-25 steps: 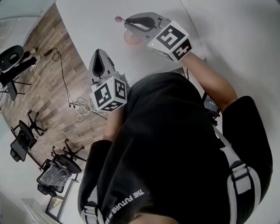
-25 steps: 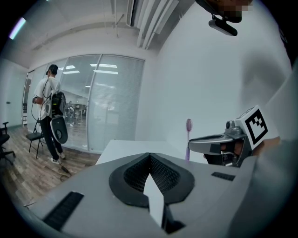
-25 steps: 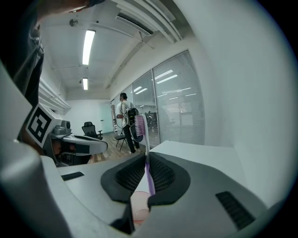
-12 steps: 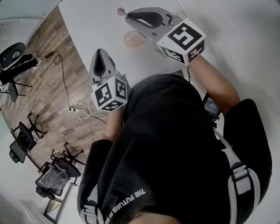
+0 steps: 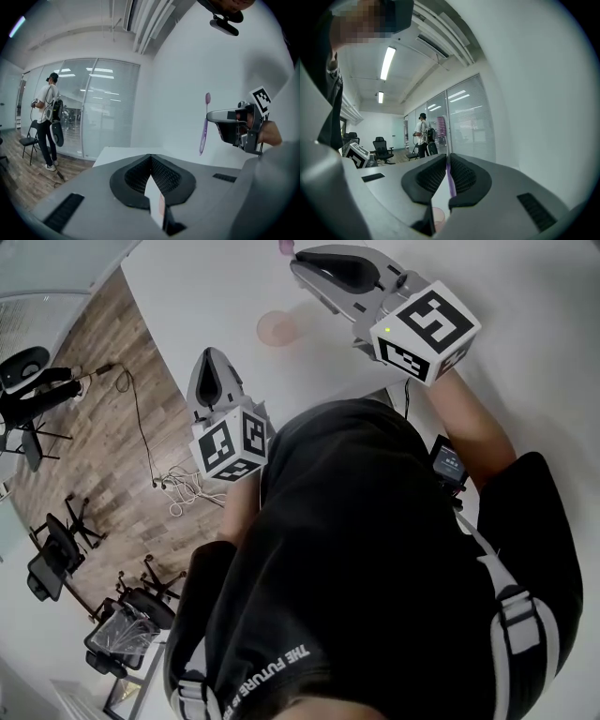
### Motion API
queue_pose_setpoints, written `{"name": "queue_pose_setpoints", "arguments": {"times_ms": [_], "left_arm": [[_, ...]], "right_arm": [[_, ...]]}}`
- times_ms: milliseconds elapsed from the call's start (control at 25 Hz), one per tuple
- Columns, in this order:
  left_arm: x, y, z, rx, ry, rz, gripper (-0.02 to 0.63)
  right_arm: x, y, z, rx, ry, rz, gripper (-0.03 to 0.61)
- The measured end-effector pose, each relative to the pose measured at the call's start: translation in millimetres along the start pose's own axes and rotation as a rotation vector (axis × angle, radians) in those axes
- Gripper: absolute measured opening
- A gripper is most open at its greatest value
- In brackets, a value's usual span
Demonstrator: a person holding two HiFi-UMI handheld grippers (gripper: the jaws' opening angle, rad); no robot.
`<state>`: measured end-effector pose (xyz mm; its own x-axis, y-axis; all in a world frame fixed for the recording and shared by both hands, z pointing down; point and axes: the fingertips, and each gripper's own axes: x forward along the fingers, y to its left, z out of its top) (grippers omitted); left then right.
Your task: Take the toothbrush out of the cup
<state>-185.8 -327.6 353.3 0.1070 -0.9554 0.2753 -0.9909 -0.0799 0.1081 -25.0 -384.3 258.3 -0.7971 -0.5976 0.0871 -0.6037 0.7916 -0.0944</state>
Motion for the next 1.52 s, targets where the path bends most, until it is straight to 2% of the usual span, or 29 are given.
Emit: {"name": "queue_pose_setpoints", "arguments": {"times_ms": [280, 600, 760, 960, 1520], "left_arm": [[6.0, -14.5, 6.4, 0.015, -0.005, -0.025, 0.006], [5.0, -30.3, -6.6, 0.025, 0.023, -0.051, 0.008], [2.6, -34.3, -16.7, 0.032, 0.034, -0.046, 0.006], [-0.9, -35.6, -16.0, 0.035, 0.036, -0.039, 0.008], [0.7, -38.9, -22.2, 0.035, 0.052, -0.05, 0.008]], "right_arm": [[-39.9, -30.4, -7.5, 0.002, 0.023, -0.086, 0.041], [-68.3, -39.7, -37.2, 0.039, 0.048, -0.137, 0.041], [-76.9, -41.3, -52.7, 0.038, 0.065, -0.136, 0.041], [-79.4, -40.6, -50.9, 0.069, 0.046, -0.122, 0.041], [-72.0, -27.8, -62.3, 0.019, 0.09, -0.094, 0.041]]}}
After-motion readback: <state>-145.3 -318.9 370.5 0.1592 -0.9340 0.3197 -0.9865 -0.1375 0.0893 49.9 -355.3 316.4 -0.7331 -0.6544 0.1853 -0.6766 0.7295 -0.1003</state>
